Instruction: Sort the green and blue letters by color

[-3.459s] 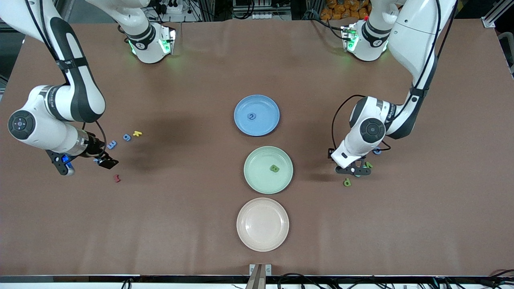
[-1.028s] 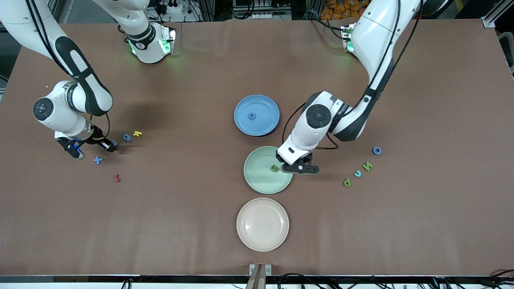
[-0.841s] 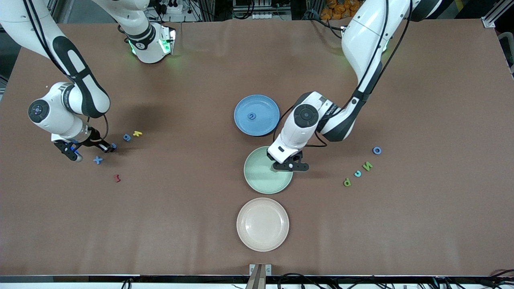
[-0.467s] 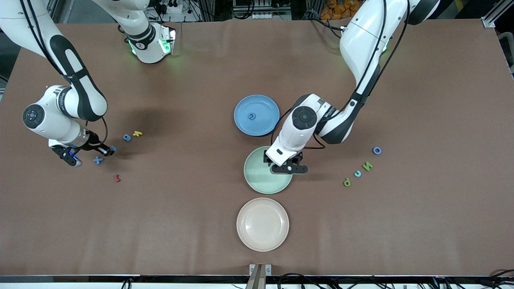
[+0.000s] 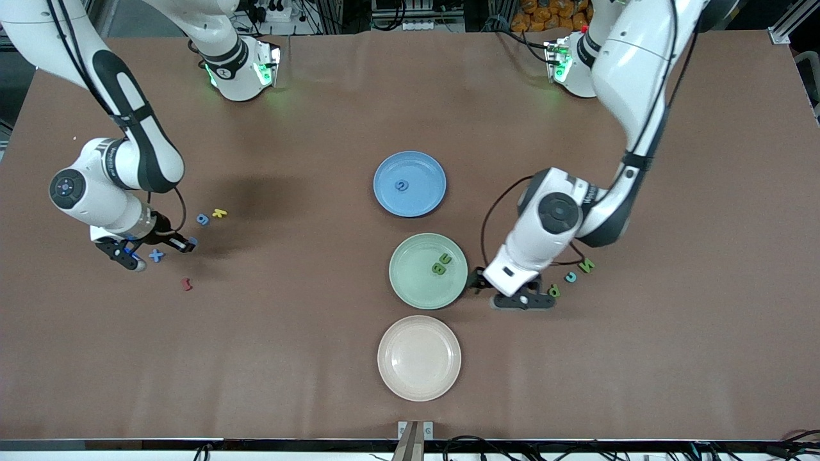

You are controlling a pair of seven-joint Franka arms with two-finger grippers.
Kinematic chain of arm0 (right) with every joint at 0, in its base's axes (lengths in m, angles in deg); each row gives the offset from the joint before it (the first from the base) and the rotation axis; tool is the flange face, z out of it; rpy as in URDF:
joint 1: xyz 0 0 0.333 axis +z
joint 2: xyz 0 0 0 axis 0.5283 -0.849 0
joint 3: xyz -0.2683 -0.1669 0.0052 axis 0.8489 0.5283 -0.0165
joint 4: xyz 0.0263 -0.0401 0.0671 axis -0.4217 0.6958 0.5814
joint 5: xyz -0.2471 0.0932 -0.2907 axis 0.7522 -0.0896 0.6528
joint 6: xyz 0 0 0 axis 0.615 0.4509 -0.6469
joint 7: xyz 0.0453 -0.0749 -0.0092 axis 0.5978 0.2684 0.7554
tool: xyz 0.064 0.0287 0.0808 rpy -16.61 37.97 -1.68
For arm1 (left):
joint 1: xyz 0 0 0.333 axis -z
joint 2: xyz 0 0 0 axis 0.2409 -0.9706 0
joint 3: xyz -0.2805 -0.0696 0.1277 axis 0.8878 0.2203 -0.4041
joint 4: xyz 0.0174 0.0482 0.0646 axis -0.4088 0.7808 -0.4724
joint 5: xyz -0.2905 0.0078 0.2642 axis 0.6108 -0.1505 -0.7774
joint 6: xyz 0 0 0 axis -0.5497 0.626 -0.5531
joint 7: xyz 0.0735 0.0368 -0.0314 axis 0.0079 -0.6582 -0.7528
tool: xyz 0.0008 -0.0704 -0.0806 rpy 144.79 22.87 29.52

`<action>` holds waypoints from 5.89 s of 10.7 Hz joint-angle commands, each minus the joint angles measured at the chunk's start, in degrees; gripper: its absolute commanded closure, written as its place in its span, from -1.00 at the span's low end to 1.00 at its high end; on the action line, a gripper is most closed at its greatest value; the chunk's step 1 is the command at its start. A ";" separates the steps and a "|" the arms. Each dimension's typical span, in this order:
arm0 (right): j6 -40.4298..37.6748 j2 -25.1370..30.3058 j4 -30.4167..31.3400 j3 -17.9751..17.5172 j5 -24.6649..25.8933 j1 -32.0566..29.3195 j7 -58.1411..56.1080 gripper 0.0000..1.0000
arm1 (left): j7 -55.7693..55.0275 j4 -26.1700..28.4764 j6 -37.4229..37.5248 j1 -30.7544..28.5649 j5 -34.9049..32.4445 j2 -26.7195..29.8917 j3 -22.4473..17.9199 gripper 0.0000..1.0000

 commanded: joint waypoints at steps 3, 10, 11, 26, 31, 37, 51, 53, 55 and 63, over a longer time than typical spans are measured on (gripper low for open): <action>-7.82 2.78 -5.89 -0.02 -0.13 15.91 5.42 0.90 | 15.55 5.08 2.64 -10.03 0.18 0.88 0.44 -0.82; -8.01 -2.04 -13.18 -3.43 -0.04 39.04 17.62 0.90 | 2.71 5.36 5.45 -10.23 0.27 -1.05 0.36 -0.06; -8.01 -3.19 -14.85 -5.36 0.48 40.45 20.61 0.90 | 2.71 4.83 5.45 -10.13 0.27 -1.93 0.36 -0.07; -17.33 -3.38 -18.83 -6.88 1.54 33.03 24.09 -1.00 | 2.71 0.88 5.36 -8.91 -5.09 -5.11 0.27 1.00; -17.60 -0.30 -15.93 -6.88 1.72 13.87 5.63 -1.00 | -0.08 -0.62 5.37 -1.19 -4.74 -4.14 0.97 1.00; -17.68 0.05 -15.05 -4.16 6.82 -1.71 6.04 -1.00 | -18.97 -4.66 5.28 10.51 -4.48 -4.66 1.23 1.00; 7.01 -8.64 -5.47 -0.81 6.64 -11.56 3.41 -1.00 | -21.59 0.41 11.43 5.63 -5.62 3.40 0.71 -1.00; 8.67 -8.83 -4.07 -0.81 6.64 -11.65 3.15 -1.00 | -11.40 4.37 11.52 -0.69 -5.62 7.01 0.80 -1.00; 12.09 -8.83 -1.96 -0.81 6.81 -12.26 1.32 -0.96 | -7.84 7.54 11.43 -4.93 -5.62 8.78 1.06 -1.00; 14.13 -9.70 -0.72 -0.81 6.64 -12.88 -0.81 0.94 | 7.79 24.68 0.45 -16.10 -5.70 14.32 1.24 -0.90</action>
